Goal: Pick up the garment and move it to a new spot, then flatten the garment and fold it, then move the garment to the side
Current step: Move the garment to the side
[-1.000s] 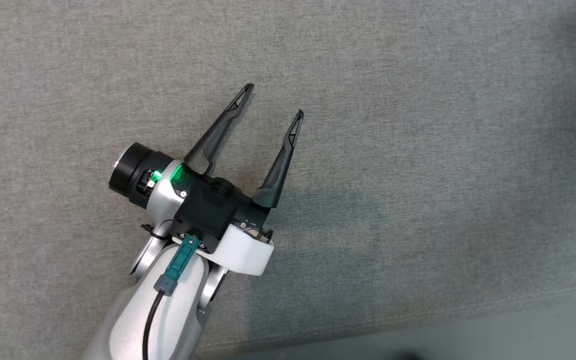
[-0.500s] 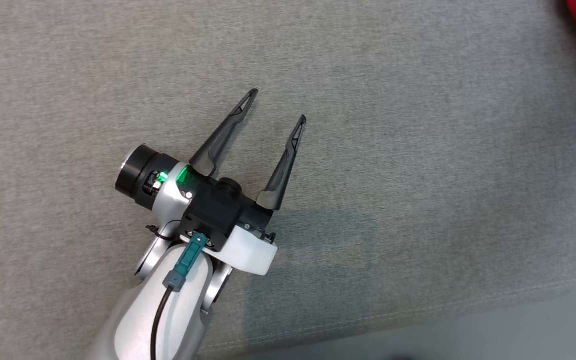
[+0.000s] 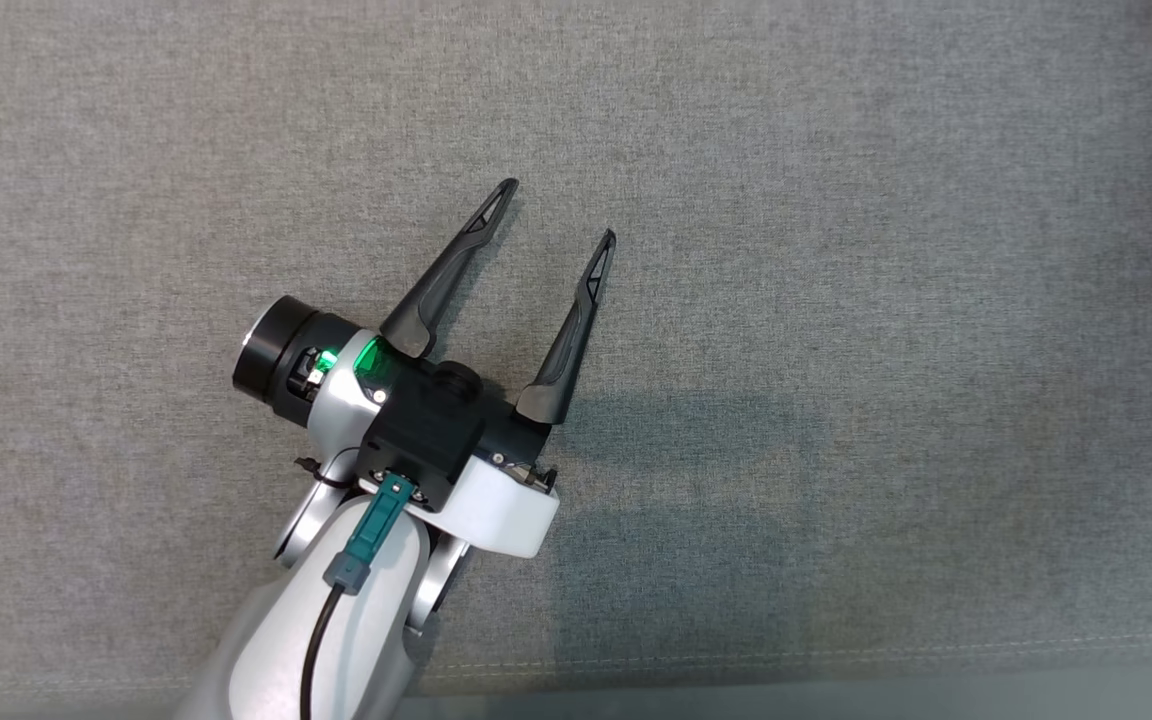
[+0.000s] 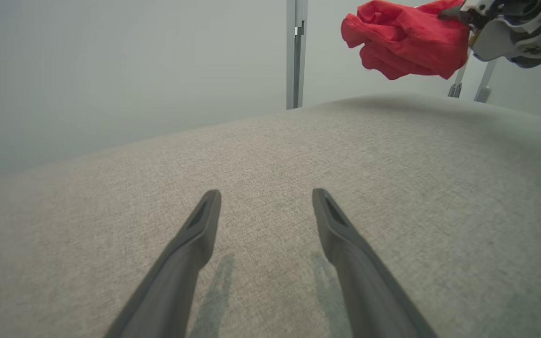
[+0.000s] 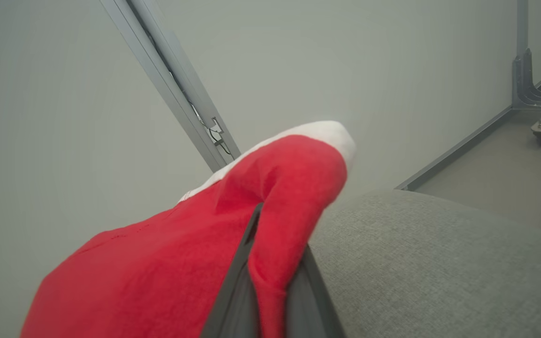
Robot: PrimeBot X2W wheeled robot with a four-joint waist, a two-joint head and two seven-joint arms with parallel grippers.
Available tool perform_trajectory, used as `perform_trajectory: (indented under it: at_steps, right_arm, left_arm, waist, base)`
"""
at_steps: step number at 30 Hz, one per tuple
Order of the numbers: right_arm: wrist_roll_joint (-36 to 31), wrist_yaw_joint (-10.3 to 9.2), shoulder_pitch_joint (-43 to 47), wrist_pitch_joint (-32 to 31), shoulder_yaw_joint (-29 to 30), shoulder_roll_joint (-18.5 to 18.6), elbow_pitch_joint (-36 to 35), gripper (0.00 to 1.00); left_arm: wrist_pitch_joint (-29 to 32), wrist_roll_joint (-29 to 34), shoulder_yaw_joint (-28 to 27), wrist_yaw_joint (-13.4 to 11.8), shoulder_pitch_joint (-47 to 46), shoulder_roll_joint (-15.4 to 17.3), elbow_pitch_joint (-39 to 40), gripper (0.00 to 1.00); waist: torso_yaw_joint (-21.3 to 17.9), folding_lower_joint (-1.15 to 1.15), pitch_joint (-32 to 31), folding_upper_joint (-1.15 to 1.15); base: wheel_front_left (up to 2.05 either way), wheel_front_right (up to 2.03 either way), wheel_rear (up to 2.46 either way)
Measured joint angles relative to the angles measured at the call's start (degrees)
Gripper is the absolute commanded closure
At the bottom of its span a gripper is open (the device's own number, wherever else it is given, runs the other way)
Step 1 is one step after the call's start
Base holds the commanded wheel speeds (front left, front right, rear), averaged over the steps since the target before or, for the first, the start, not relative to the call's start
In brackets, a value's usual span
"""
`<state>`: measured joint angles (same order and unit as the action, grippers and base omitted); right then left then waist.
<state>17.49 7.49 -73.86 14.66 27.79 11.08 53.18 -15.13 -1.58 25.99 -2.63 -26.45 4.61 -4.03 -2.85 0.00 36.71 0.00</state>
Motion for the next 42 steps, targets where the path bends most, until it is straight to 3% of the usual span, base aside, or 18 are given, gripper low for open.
perform_trajectory:
  at_steps: [6,18,19,20,25,28,35,39,42]
  right_arm:
    - [-1.59,0.0,6.27,0.0,7.34,0.69,3.37,1.0]
    - [-9.43,0.0,7.76,0.0,15.81,-0.07,9.03,0.97]
    - [-10.44,0.0,7.76,0.0,16.31,-0.07,9.39,0.65]
    - [-11.65,0.0,7.76,0.0,16.82,0.01,9.98,0.01]
    - [-18.31,0.0,7.82,0.0,19.96,0.63,12.34,0.0]
    - [-24.36,0.0,9.69,0.0,24.71,2.25,14.49,0.0]
    - [-34.96,0.0,12.38,0.0,31.41,3.05,13.26,0.0]
    - [-38.08,0.0,12.18,0.0,30.39,-0.05,9.45,0.0]
    - [-37.71,0.0,12.31,0.0,25.05,-3.07,6.36,0.0]
  left_arm:
    - [-0.02,0.04,-0.08,-0.56,0.43,0.82,1.36,0.0]
    - [-0.09,0.05,-0.37,-0.96,0.32,2.26,1.85,0.0]
    - [-0.09,0.05,-0.37,-0.97,0.32,2.32,1.75,0.0]
    - [-0.09,0.05,-0.37,-0.97,0.32,2.36,1.62,0.0]
    - [-0.02,-0.15,-0.37,-1.51,0.25,2.21,-0.02,0.0]
    - [0.0,-1.33,-0.53,-2.15,0.4,1.58,-2.38,0.0]
    - [0.07,-3.58,-1.44,-3.59,2.09,0.54,-5.64,0.0]
    - [0.07,-5.2,-2.69,-4.83,3.78,-0.09,-6.67,0.0]
    - [0.07,-6.17,-3.61,-5.53,5.01,-0.42,-6.67,0.0]
  waist:
    - [-0.86,0.0,1.49,0.0]
    - [-5.9,0.0,1.28,0.0]
    - [-6.13,0.0,1.2,0.0]
    - [-6.35,0.0,1.1,0.0]
    - [-7.08,0.0,-0.05,0.0]
    - [-7.42,0.0,-1.91,0.0]
    - [-7.57,0.0,-6.25,0.0]
    - [-7.37,0.0,-9.88,0.0]
    - [-6.88,0.0,-12.75,0.0]
  base:
    - [0.0,0.0,0.0]
    - [0.0,0.0,0.0]
    - [0.0,0.0,0.0]
    - [0.0,0.0,0.0]
    - [0.0,0.0,0.0]
    - [0.0,0.0,0.0]
    - [0.0,0.0,0.0]
    - [0.0,0.0,0.0]
    - [0.0,0.0,0.0]
